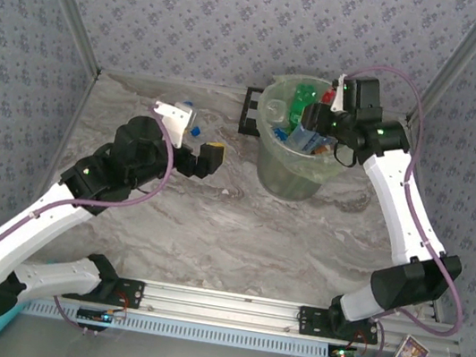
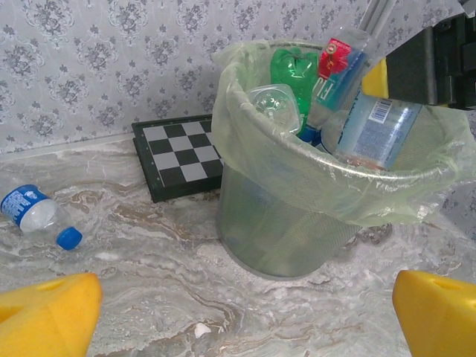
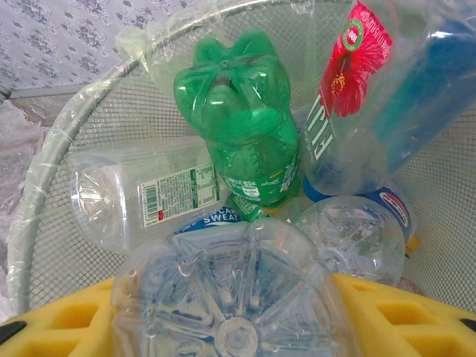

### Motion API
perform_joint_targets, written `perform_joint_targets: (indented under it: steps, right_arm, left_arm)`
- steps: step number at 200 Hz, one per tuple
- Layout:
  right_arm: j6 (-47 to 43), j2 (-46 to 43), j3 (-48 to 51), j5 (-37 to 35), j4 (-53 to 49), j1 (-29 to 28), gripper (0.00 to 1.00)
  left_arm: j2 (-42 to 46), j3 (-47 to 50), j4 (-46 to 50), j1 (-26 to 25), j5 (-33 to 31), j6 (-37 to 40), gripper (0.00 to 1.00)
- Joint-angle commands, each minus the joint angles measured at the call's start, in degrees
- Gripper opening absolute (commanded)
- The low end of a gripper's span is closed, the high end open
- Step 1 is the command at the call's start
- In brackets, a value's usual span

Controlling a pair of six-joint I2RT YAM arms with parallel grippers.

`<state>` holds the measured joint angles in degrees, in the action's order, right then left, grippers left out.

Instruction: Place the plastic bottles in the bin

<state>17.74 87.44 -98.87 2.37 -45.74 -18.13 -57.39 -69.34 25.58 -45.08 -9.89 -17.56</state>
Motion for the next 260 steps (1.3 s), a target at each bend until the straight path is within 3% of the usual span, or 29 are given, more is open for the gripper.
perform_joint_targets:
  steps: [1, 67, 75, 84, 99, 107, 167, 196, 260]
  right_arm:
    - [1.28, 0.56, -1.82, 1.51, -4.42, 0.28, 0.55]
    - [8.96, -0.86, -3.38, 8.59, -1.82, 6.18, 0.59]
    - [9.53, -0.94, -3.30, 9.05, -1.81, 6.68, 0.65]
    - [9.64, -1.14, -3.30, 8.50, -2.20, 6.81, 0.79]
    - [9.16, -1.79, -3.56, 7.52, -2.87, 6.92, 0.87]
    - [8.95, -2.28, -3.82, 6.40, -3.28, 6.96, 1.00]
    - [4.74, -5.41, -7.37, -5.03, -5.59, 6.99, 1.00]
    - [3.14, -5.31, -8.64, -4.61, -5.84, 6.22, 1.00]
    - [2.53, 0.18, -11.34, 3.69, -6.90, 0.12, 1.00]
  left_arm:
    - [1.31, 0.34, -0.06, 0.27, 0.01, -0.63, 1.00]
    - [1.40, 0.13, -0.11, 0.41, 0.13, -0.37, 1.00]
    - [1.40, 0.13, -0.12, 0.41, 0.13, -0.37, 1.00]
    - [1.47, 0.31, -0.15, 0.44, 0.05, -0.38, 1.00]
    - [1.65, 0.50, -0.10, 0.55, -0.19, -0.28, 1.00]
    - [1.66, 0.52, -0.05, 0.73, -0.26, -0.28, 1.00]
    - [1.09, 1.14, -0.28, 2.31, 0.18, -0.89, 1.00]
    - [0.18, 1.05, -0.10, 3.11, 0.65, -1.14, 1.00]
    - [-1.15, 0.70, 0.48, 5.06, 2.26, -1.85, 1.00]
